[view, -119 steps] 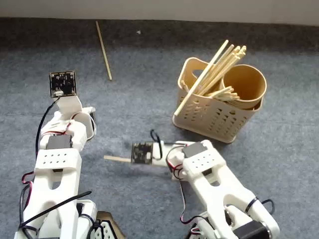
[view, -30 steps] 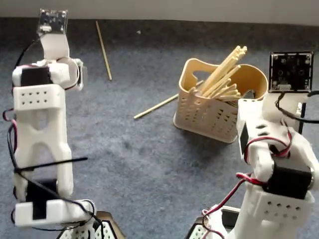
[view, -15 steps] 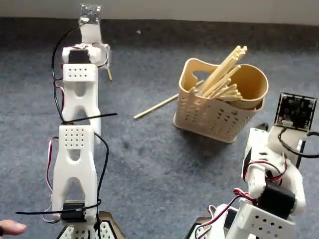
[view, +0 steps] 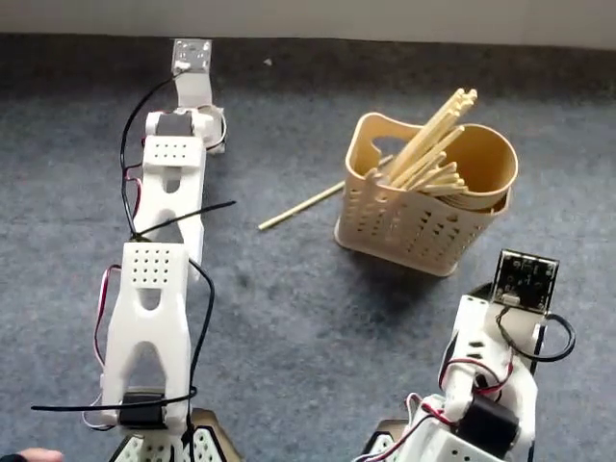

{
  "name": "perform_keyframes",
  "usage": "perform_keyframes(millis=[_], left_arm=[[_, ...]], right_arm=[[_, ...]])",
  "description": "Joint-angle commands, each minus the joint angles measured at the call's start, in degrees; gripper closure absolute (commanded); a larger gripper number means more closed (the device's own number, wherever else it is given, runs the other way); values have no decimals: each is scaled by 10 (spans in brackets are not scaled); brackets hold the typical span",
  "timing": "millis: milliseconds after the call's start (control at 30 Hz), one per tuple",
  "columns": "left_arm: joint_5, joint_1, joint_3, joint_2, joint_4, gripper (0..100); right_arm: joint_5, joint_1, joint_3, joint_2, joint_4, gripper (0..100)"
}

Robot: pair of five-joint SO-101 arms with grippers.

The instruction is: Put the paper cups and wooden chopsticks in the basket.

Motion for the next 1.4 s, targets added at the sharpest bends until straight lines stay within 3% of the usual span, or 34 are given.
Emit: perform_keyframes(millis=[0, 300, 467, 633, 867, 967, 1100, 1233, 1367], left_arm=[[4, -6, 29, -14, -7, 886], [3, -5, 45, -10, 27, 882], [4, -5, 44, -10, 73, 993], [4, -11, 17, -24, 154, 994], [-25, 13, -176, -111, 391, 994], [-50, 25, -197, -202, 383, 994], [-52, 90, -194, -350, 329, 994], [-52, 208, -191, -455, 233, 994], [-54, 342, -194, -500, 192, 996]], right_arm=[[12, 7, -1, -30, 22, 896], [13, 5, 0, -33, 33, 896], [13, 4, 0, -33, 33, 896], [13, 3, 0, -33, 33, 896], [13, 3, 0, -32, 30, 896], [13, 3, 0, -32, 31, 896], [11, 0, 0, -32, 32, 896], [11, -29, 18, -32, 29, 896], [12, -32, 42, -32, 12, 896]])
